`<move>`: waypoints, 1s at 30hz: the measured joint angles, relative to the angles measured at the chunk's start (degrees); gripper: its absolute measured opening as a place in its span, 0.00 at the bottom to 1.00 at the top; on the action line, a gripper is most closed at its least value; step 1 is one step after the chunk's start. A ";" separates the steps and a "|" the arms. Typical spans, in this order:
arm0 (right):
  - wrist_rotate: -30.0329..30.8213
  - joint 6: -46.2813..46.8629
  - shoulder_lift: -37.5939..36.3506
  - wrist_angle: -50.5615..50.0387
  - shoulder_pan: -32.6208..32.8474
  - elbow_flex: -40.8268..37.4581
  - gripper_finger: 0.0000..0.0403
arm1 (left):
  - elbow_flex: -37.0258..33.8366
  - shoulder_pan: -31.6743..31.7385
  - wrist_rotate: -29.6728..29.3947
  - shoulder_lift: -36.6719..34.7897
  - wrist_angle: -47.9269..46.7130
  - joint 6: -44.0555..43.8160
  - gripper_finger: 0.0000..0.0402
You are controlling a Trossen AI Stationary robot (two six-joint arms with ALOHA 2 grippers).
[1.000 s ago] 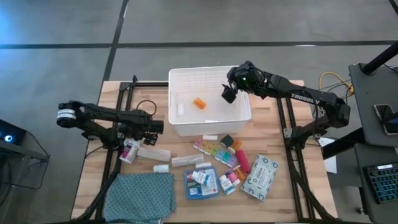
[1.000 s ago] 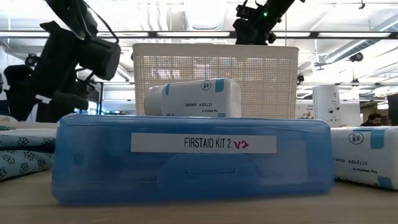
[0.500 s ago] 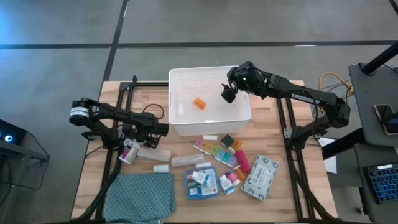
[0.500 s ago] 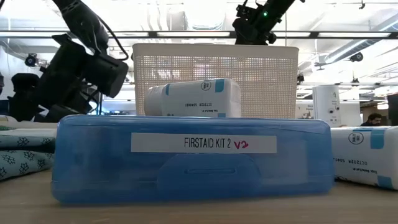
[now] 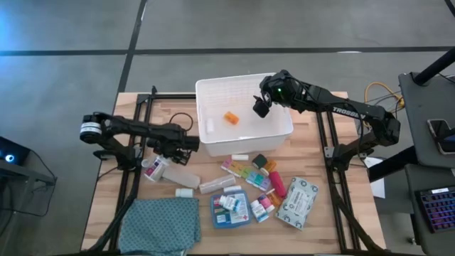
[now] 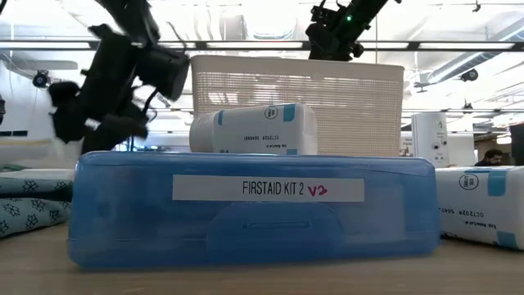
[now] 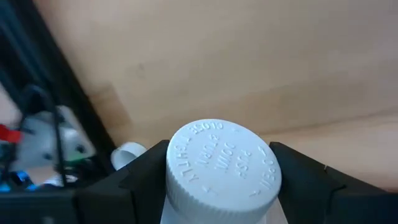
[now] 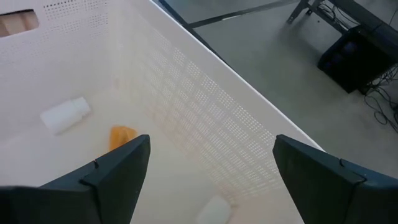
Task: Pick & place medical supplies in basket/bin
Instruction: Put the purple medicine bottle into the bin
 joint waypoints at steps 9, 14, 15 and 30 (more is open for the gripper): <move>0.00 -0.10 0.00 0.02 0.00 0.00 0.82 | 13.96 0.06 -10.72 -0.02 -12.60 2.84 0.57; 0.00 -0.25 0.00 0.00 0.00 0.00 0.82 | 23.87 0.03 -17.89 -0.02 -19.13 3.26 0.58; 0.00 -0.28 0.00 0.01 0.00 0.00 0.82 | 26.33 0.02 -19.51 -0.02 -19.98 3.27 0.58; 0.02 -0.88 0.00 -0.07 0.00 0.00 0.82 | 62.90 -4.06 -49.58 -0.24 -7.21 21.38 0.58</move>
